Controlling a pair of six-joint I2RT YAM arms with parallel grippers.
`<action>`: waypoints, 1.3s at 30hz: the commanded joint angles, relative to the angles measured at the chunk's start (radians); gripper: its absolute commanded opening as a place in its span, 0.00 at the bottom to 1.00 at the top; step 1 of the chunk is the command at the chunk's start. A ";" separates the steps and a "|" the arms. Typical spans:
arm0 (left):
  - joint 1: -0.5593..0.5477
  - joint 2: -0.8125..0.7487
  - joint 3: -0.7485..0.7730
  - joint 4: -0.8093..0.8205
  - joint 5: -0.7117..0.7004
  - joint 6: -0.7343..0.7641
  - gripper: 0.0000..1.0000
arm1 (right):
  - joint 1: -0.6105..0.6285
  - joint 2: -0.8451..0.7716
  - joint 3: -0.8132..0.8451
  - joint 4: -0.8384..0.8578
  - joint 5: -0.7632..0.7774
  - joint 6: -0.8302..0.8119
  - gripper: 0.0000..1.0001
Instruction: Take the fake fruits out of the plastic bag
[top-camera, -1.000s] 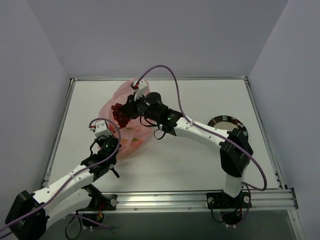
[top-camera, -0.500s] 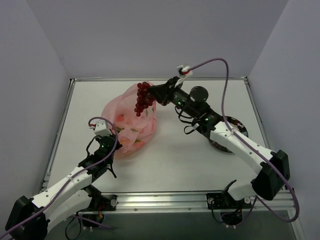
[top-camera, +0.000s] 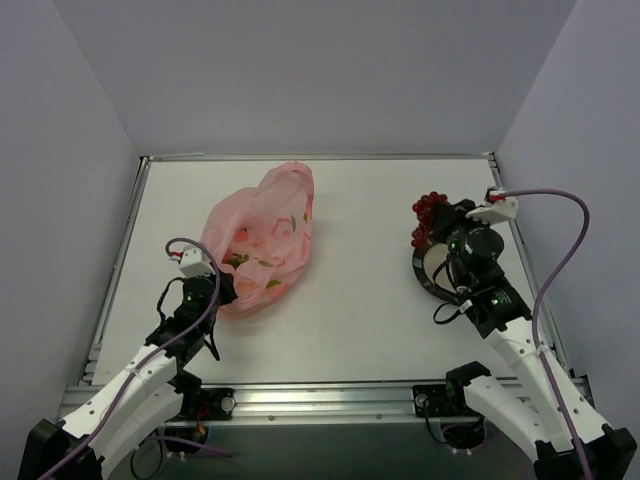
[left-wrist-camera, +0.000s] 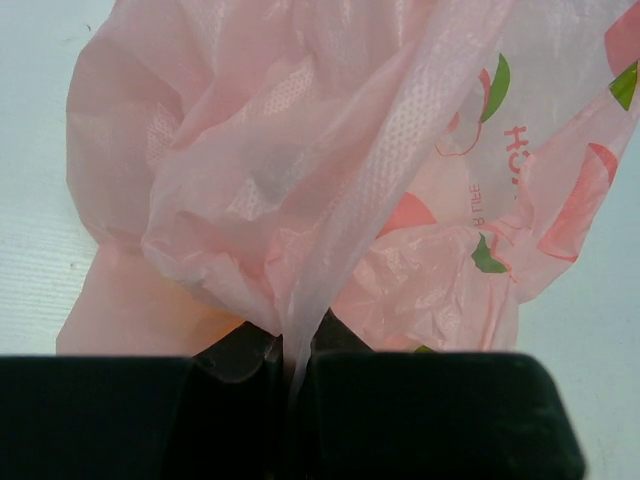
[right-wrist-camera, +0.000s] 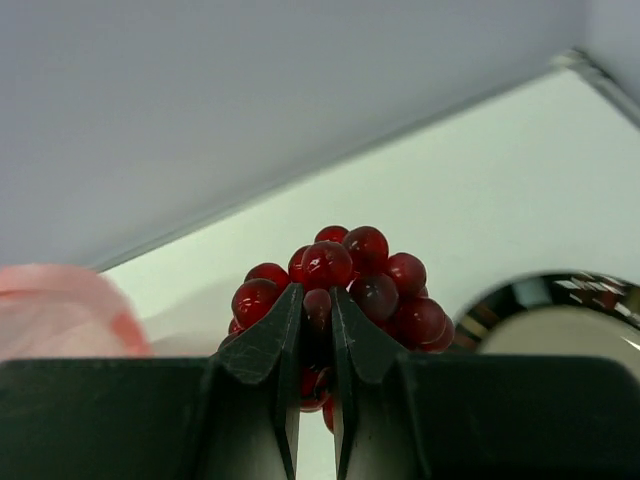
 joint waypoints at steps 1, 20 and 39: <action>0.014 0.022 0.026 0.040 0.062 0.019 0.02 | -0.069 -0.031 -0.083 -0.091 0.284 0.045 0.00; 0.020 0.012 -0.002 0.090 0.112 0.032 0.02 | -0.191 0.550 -0.107 0.171 0.448 0.021 0.05; 0.025 -0.025 -0.036 0.041 0.186 0.023 0.02 | 0.345 0.624 0.192 0.200 -0.124 -0.169 0.36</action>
